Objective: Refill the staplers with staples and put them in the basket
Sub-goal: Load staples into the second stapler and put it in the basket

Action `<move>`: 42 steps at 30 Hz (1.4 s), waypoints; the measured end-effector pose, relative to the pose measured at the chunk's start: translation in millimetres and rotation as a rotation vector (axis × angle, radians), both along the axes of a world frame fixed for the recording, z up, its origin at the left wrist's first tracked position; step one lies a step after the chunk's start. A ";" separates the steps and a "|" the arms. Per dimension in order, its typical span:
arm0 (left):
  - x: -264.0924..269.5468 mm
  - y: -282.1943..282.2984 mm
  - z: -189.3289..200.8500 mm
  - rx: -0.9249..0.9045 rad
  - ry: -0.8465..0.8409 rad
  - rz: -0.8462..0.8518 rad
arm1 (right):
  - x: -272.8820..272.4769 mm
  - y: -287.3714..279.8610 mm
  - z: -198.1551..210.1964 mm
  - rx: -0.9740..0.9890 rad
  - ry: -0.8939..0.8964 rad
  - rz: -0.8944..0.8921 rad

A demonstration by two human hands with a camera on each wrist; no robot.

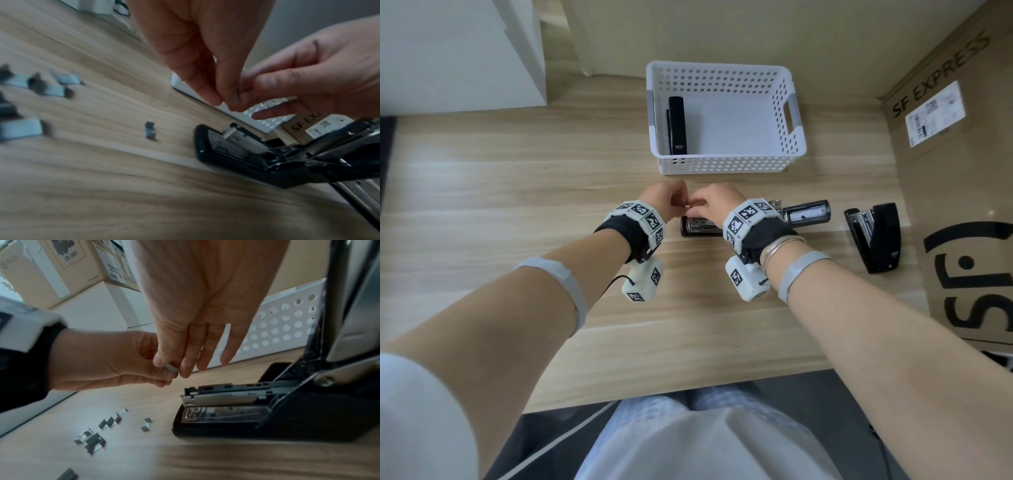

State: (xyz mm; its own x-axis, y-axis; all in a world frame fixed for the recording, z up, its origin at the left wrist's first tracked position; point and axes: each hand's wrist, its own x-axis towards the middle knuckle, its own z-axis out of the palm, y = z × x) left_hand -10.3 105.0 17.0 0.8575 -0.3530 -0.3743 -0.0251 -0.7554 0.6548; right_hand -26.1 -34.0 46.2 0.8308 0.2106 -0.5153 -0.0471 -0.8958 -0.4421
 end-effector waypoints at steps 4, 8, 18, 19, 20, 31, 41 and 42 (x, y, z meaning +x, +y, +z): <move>-0.5 -13.0 -0.2 -0.014 -0.010 -0.036 | 0.2 -9.9 2.9 -0.013 0.013 -0.032; -1.4 -18.4 -1.9 -0.048 -0.018 -0.060 | -3.1 -18.8 3.7 -0.018 0.012 -0.050; -6.3 -17.2 -15.0 0.102 0.069 -0.055 | -8.7 -12.0 -11.4 -0.273 -0.002 0.057; -6.0 -17.7 -15.2 0.115 0.071 -0.062 | -8.3 -11.3 -12.0 -0.276 -0.005 0.062; -5.9 -17.9 -15.2 0.126 0.074 -0.068 | -8.1 -10.9 -12.6 -0.276 -0.009 0.064; -10.0 -19.5 -12.1 0.087 0.046 -0.140 | -4.1 -8.5 -14.0 -0.299 -0.025 0.071; -3.5 -32.0 -9.9 0.139 0.044 -0.192 | -5.1 -9.2 -13.5 -0.296 -0.024 0.077; -3.8 -32.0 -10.3 0.135 0.044 -0.189 | -4.9 -9.3 -13.7 -0.295 -0.027 0.075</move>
State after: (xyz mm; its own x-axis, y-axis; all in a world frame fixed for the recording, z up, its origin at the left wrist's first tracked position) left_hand -14.1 72.9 6.6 0.7627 -0.4504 -0.4641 -0.1487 -0.8205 0.5520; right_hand -31.1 -43.3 32.5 0.8329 0.1167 -0.5409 0.0325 -0.9861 -0.1628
